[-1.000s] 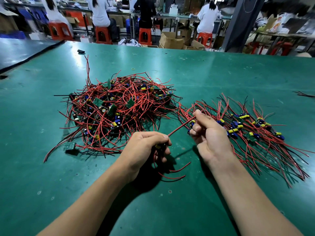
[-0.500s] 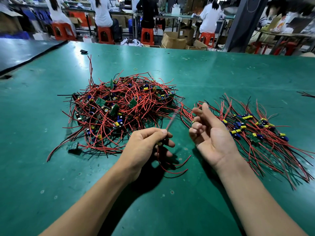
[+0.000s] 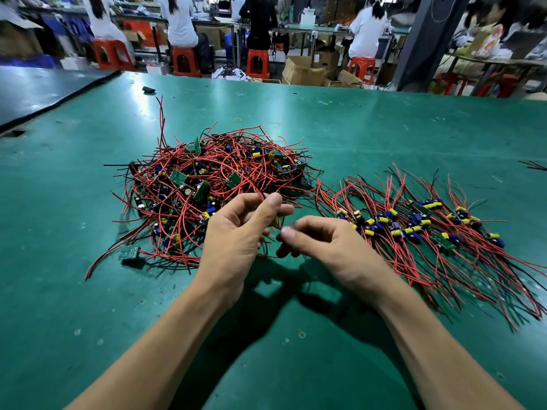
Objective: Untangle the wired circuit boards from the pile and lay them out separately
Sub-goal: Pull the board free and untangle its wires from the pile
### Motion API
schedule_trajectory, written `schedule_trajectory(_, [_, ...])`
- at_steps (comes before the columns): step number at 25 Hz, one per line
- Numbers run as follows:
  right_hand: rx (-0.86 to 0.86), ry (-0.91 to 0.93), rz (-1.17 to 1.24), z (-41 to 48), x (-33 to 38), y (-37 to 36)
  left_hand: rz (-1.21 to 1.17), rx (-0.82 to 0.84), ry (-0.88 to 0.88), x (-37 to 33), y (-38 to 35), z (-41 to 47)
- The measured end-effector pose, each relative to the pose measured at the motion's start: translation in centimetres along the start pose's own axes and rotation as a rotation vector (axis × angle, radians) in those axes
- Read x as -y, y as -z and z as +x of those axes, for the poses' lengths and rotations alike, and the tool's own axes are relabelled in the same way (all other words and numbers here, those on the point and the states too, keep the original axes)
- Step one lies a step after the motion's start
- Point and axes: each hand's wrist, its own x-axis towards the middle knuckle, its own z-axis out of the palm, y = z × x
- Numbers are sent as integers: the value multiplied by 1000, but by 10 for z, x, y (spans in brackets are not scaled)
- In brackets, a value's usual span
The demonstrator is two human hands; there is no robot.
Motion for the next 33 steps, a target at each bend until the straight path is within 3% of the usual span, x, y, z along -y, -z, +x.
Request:
schedule_trajectory(3, [-49, 58, 48, 1, 2, -3, -50, 28, 7, 1, 3, 3])
schedule_trajectory(8, [-318, -62, 393, 7, 3, 7, -262, 184, 162, 5, 2, 3])
schedule_trajectory(12, [-277, -72, 447, 6, 1, 10, -425, 236, 379, 5, 0, 4])
schedule_trajectory(16, [-170, -22, 335, 4, -2, 7, -329, 270, 497, 6, 1, 2])
schedule_trajectory(18, [-201, 35, 269, 3, -2, 8, -226, 286, 490, 8, 0, 0])
schedule_trajectory(22, [-275, 108, 96, 4, -4, 10, -236, 295, 473, 8, 2, 0])
schedule_trajectory(27, [-580, 200, -278, 5, -11, 11, -254, 234, 420, 11, 2, 2])
schedule_trajectory(29, [-444, 174, -150, 5, -10, 11, -236, 188, 362, 12, 1, 2])
schedule_trajectory(33, [-181, -119, 72, 5, -9, 5, -45, 118, 226, 14, 3, 0])
